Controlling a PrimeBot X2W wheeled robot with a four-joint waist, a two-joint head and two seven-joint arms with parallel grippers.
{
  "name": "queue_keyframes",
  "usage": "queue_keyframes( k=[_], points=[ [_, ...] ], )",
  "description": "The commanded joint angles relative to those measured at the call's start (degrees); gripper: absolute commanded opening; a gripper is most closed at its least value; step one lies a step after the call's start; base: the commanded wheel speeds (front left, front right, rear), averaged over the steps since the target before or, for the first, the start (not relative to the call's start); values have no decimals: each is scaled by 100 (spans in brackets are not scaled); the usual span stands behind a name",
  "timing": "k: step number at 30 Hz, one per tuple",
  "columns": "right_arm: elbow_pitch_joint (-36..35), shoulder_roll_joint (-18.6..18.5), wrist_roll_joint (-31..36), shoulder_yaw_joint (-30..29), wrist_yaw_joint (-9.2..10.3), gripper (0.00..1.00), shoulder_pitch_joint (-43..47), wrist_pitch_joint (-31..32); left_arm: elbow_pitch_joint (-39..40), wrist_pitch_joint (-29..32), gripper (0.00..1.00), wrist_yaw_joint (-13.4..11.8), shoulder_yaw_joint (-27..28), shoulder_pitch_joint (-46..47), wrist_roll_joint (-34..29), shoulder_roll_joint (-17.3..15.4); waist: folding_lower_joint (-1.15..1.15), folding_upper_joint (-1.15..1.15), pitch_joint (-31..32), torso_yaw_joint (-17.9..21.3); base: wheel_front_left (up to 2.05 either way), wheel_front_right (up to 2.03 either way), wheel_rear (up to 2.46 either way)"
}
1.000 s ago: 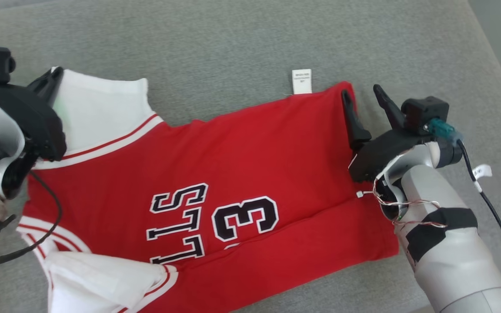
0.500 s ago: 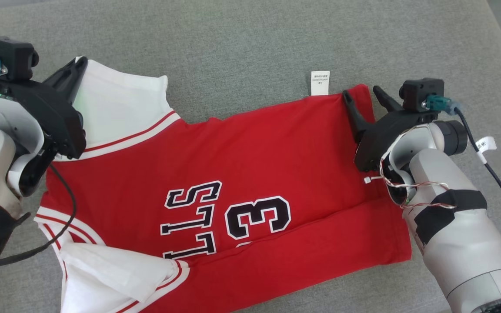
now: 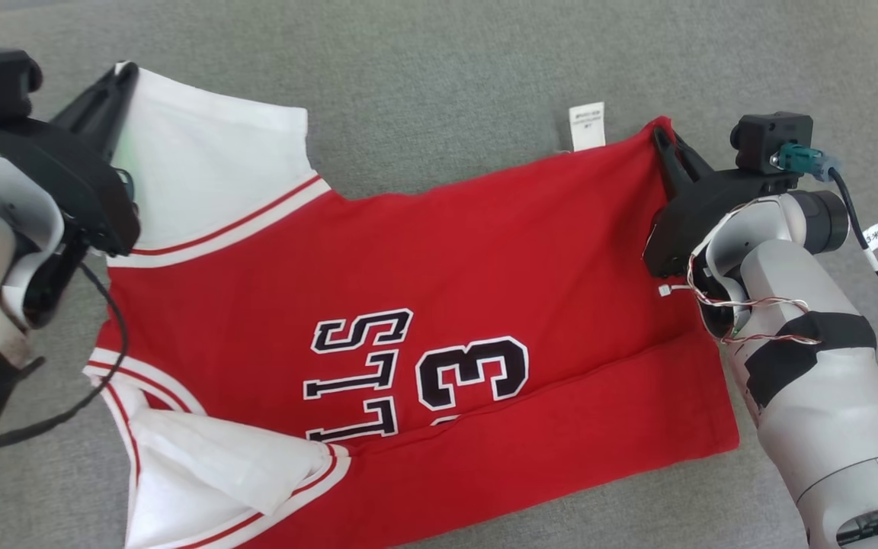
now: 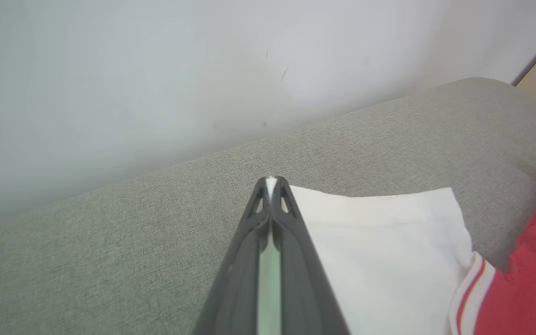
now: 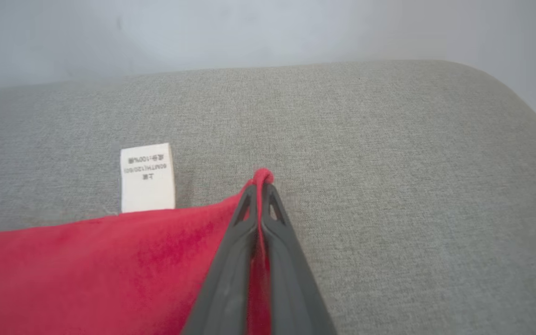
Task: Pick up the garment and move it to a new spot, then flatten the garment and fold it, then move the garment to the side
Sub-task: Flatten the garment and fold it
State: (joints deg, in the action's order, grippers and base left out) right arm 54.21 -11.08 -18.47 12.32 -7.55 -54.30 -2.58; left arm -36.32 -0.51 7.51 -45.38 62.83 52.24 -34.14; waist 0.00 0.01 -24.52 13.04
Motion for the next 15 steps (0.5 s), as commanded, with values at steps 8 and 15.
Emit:
queue_keyframes(
  k=[8,15],
  points=[
    [-45,-86,-103,181,8,0,430,-414,216,-549,0,-45,28,-565,163,103,0,-1,481,-201,0,0,0],
    [-430,-354,-405,391,8,0,1105,-739,1003,-1017,0,-392,79,-1553,301,-34,0,-1,880,-363,0,0,0]
  ],
)
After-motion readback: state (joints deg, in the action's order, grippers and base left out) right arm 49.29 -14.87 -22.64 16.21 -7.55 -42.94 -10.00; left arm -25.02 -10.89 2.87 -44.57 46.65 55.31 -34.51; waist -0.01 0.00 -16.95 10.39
